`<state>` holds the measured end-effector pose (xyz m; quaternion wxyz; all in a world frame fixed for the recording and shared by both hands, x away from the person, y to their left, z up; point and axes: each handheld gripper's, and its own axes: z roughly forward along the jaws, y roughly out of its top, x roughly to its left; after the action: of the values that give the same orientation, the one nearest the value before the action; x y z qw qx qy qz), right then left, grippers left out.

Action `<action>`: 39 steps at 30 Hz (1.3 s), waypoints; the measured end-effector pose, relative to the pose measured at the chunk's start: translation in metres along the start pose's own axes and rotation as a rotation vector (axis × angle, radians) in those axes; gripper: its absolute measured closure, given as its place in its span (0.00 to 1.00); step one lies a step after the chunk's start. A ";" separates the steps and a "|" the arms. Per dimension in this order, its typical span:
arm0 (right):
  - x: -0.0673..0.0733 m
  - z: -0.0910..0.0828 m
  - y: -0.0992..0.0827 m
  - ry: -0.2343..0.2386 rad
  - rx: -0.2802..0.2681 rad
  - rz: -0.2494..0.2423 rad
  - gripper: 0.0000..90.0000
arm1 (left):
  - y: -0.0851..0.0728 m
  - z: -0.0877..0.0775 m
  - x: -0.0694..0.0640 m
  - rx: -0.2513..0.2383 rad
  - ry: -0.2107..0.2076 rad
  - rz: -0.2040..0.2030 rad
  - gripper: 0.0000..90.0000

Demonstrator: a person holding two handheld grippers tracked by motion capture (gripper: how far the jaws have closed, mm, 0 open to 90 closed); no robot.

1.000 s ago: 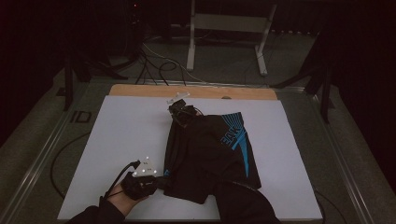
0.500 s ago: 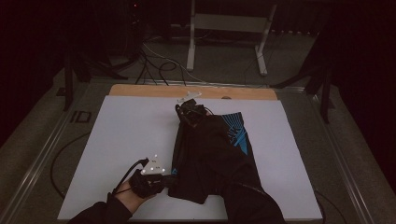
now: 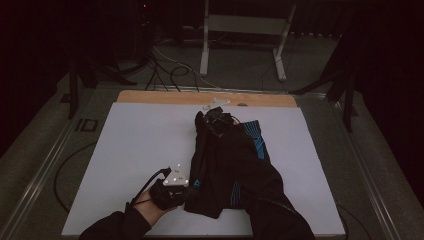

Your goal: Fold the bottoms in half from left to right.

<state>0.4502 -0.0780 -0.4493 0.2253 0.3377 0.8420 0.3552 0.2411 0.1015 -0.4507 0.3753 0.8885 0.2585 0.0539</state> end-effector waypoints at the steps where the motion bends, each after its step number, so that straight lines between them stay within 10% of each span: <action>1: -0.002 -0.001 -0.001 0.001 0.000 0.004 0.99 | 0.002 0.001 -0.001 0.000 -0.004 0.005 0.95; 39: -0.063 -0.052 -0.035 -0.083 -0.019 0.063 0.99 | 0.057 0.038 -0.023 -0.012 -0.072 0.112 0.95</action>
<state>0.4457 -0.1650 -0.4330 0.2522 0.3762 0.8174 0.3559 0.2566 0.0326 -0.4366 0.3861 0.9006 0.1945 0.0442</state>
